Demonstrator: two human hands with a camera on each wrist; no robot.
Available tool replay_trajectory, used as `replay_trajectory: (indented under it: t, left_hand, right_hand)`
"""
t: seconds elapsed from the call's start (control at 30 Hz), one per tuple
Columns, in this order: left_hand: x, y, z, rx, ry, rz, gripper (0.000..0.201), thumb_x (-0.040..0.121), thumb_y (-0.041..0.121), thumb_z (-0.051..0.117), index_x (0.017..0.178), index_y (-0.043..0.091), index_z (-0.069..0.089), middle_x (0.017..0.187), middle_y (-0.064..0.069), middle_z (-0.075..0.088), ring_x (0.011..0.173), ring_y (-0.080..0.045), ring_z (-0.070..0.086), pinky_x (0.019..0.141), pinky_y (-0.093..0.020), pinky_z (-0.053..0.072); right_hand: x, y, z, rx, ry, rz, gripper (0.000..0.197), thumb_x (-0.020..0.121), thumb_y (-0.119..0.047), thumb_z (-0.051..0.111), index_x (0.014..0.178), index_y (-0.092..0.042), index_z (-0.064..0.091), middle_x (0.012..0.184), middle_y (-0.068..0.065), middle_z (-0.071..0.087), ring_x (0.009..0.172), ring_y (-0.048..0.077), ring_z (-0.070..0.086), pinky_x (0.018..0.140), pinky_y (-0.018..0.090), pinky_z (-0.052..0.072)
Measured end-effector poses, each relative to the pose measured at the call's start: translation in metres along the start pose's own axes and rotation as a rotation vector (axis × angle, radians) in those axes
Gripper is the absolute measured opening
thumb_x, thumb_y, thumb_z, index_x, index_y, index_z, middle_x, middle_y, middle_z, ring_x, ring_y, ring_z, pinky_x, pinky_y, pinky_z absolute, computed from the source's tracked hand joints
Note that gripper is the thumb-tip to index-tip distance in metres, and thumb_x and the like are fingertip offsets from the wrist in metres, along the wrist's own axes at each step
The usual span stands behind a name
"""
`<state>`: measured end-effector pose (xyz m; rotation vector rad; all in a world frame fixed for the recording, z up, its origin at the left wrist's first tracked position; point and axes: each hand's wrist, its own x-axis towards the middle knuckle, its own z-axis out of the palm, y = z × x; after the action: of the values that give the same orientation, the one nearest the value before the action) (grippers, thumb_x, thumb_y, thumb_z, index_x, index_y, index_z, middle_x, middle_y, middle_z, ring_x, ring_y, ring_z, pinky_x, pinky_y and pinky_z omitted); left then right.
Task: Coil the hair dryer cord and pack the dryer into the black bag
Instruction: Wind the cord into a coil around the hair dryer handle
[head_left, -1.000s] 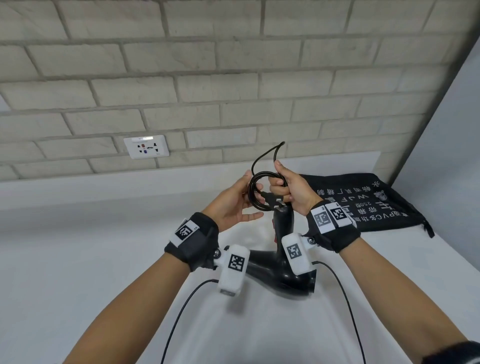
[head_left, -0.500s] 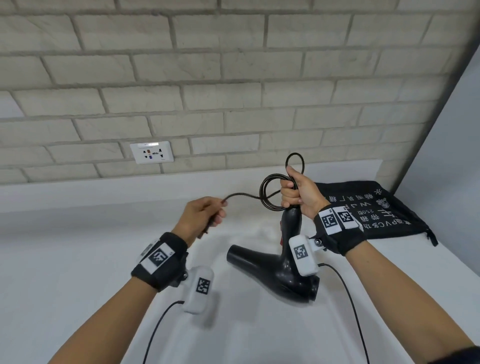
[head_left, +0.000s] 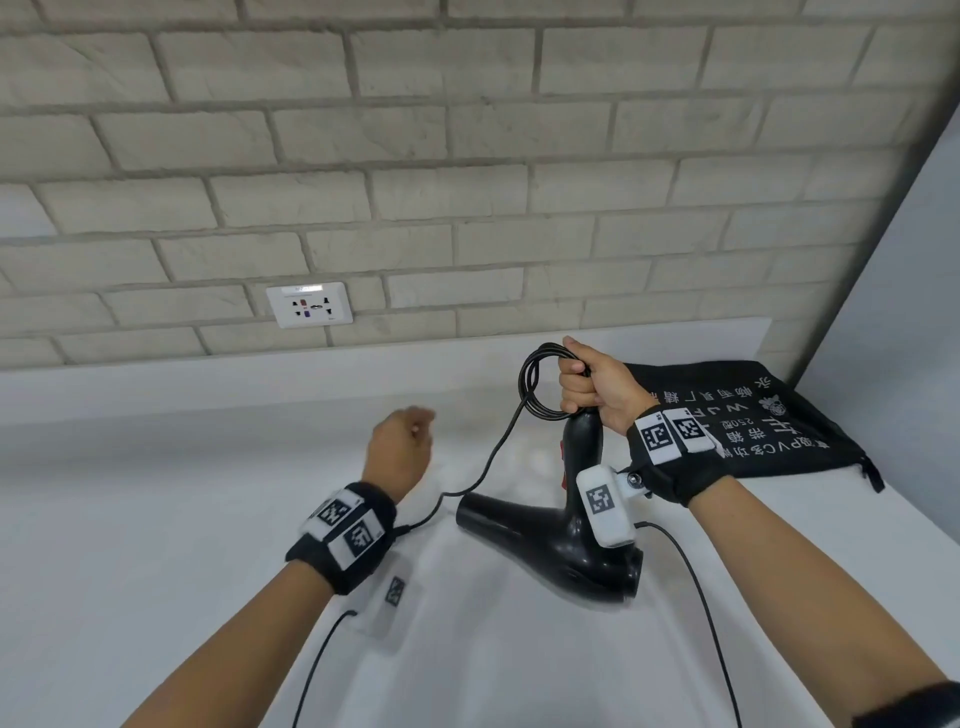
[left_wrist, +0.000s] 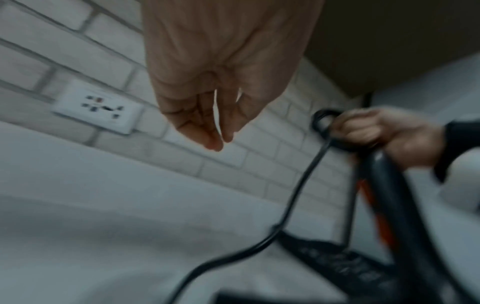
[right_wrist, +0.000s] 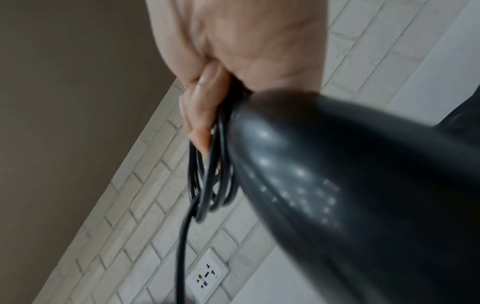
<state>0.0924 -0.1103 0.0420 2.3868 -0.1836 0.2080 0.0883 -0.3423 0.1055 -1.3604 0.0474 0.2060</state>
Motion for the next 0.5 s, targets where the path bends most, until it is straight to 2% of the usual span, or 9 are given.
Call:
replay_trajectory:
  t: [0.03,0.1,0.2,0.23,0.27,0.33,0.4,0.43,0.5]
  left_hand:
    - [0.001,0.021,0.0,-0.102,0.041,0.053,0.026,0.09,0.01,0.05,0.112,0.006,0.063,0.111,-0.012,0.068,0.093,-0.026,0.063,0.084,-0.025,0.044]
    - [0.0,0.06,0.002,-0.265,-0.007,0.093,0.028,0.089,0.019,0.054,0.114,0.006,0.06,0.101,-0.01,0.067,0.077,-0.022,0.061,0.074,-0.023,0.046]
    - [0.0,0.095,0.01,-0.4,-0.293,-0.025,0.043,0.087,0.026,0.059,0.124,0.007,0.044,0.091,-0.006,0.064,0.058,-0.014,0.056,0.051,-0.018,0.044]
    - [-0.001,0.101,0.013,-0.422,-0.36,-0.056,0.045,0.087,0.025,0.059,0.124,0.006,0.041,0.085,-0.006,0.064,0.055,-0.013,0.055,0.047,-0.016,0.043]
    - [-0.002,0.102,0.016,-0.42,-0.373,-0.071,0.045,0.087,0.024,0.059,0.124,0.003,0.042,0.08,-0.006,0.064,0.053,-0.013,0.055,0.045,-0.015,0.043]
    - [-0.003,0.101,0.017,-0.315,-0.292,-0.047,0.043,0.087,0.026,0.06,0.119,0.002,0.047,0.081,-0.009,0.066,0.057,-0.018,0.057,0.051,-0.019,0.048]
    - [-0.004,0.098,0.009,-0.072,-0.199,0.058,0.039,0.086,0.032,0.06,0.111,0.003,0.053,0.088,-0.009,0.066,0.073,-0.024,0.06,0.067,-0.029,0.049]
    - [-0.003,0.097,0.003,0.021,-0.156,0.112,0.035,0.086,0.034,0.06,0.105,0.004,0.057,0.086,-0.006,0.063,0.077,-0.023,0.057,0.068,-0.029,0.045]
    - [0.001,0.097,-0.015,0.04,-0.104,0.213,0.028,0.088,0.033,0.057,0.091,0.005,0.063,0.078,-0.002,0.059,0.069,-0.017,0.051,0.064,-0.026,0.037]
  right_hand:
    - [-0.001,0.0,0.001,-0.005,0.003,-0.002,0.046,0.098,-0.037,0.027,0.056,-0.018,0.027,0.029,-0.012,0.018,0.024,0.003,0.015,0.036,0.017,0.035]
    - [-0.002,0.0,0.002,-0.013,0.003,-0.012,0.046,0.099,-0.036,0.027,0.056,-0.018,0.027,0.029,-0.012,0.018,0.024,0.003,0.015,0.036,0.017,0.035]
    - [-0.004,0.0,0.004,-0.031,-0.001,-0.026,0.047,0.099,-0.036,0.026,0.056,-0.018,0.028,0.029,-0.012,0.019,0.024,0.003,0.016,0.036,0.017,0.035]
    - [-0.005,0.001,0.003,-0.038,0.0,-0.031,0.047,0.099,-0.035,0.025,0.056,-0.017,0.029,0.029,-0.012,0.019,0.024,0.003,0.016,0.036,0.017,0.036]
    - [-0.005,0.001,0.003,-0.045,0.001,-0.036,0.047,0.099,-0.035,0.025,0.056,-0.017,0.031,0.029,-0.012,0.019,0.024,0.003,0.016,0.037,0.017,0.036]
    - [-0.006,0.002,0.002,-0.058,0.006,-0.048,0.047,0.099,-0.035,0.025,0.057,-0.015,0.035,0.028,-0.012,0.019,0.024,0.003,0.016,0.037,0.017,0.035]
    - [-0.007,0.002,0.001,-0.066,0.009,-0.049,0.046,0.098,-0.037,0.027,0.06,-0.014,0.039,0.028,-0.012,0.018,0.024,0.004,0.016,0.037,0.017,0.034]
    - [-0.008,0.001,0.002,-0.072,0.013,-0.048,0.045,0.098,-0.038,0.029,0.061,-0.014,0.042,0.027,-0.012,0.018,0.024,0.004,0.016,0.037,0.017,0.033]
    - [-0.009,0.0,0.003,-0.095,0.027,-0.052,0.043,0.096,-0.04,0.033,0.066,-0.013,0.047,0.028,-0.011,0.018,0.025,0.004,0.016,0.038,0.017,0.032]
